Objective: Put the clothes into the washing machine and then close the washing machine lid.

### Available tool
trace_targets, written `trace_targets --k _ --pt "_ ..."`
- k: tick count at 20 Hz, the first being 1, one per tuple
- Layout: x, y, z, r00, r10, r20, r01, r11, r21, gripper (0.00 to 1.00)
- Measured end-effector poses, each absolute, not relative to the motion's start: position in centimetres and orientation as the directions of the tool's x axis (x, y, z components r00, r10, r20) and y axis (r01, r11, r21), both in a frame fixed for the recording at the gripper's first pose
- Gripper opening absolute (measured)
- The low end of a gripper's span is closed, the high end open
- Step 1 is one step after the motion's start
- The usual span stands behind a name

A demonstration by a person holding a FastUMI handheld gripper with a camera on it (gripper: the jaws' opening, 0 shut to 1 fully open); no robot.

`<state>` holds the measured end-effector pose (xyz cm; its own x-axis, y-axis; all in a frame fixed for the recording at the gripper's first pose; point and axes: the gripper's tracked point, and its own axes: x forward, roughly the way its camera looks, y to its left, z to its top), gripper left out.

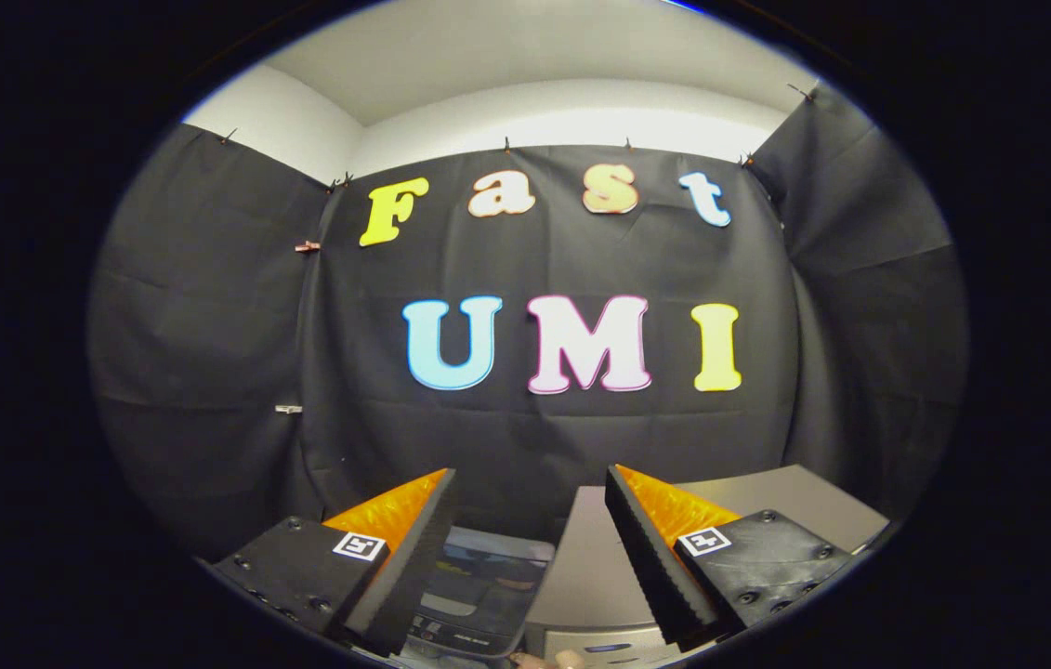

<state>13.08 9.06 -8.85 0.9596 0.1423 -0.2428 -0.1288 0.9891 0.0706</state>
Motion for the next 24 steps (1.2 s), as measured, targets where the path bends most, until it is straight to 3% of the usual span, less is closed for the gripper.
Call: trace_targets --k 12,24 --pt "2.5 -2.9 -2.6 0.996 -0.023 -0.089 0.026 0.999 0.035 0.98" --pt "-1.6 -3.8 -2.3 0.997 0.053 -0.053 -0.051 0.997 0.052 0.98"
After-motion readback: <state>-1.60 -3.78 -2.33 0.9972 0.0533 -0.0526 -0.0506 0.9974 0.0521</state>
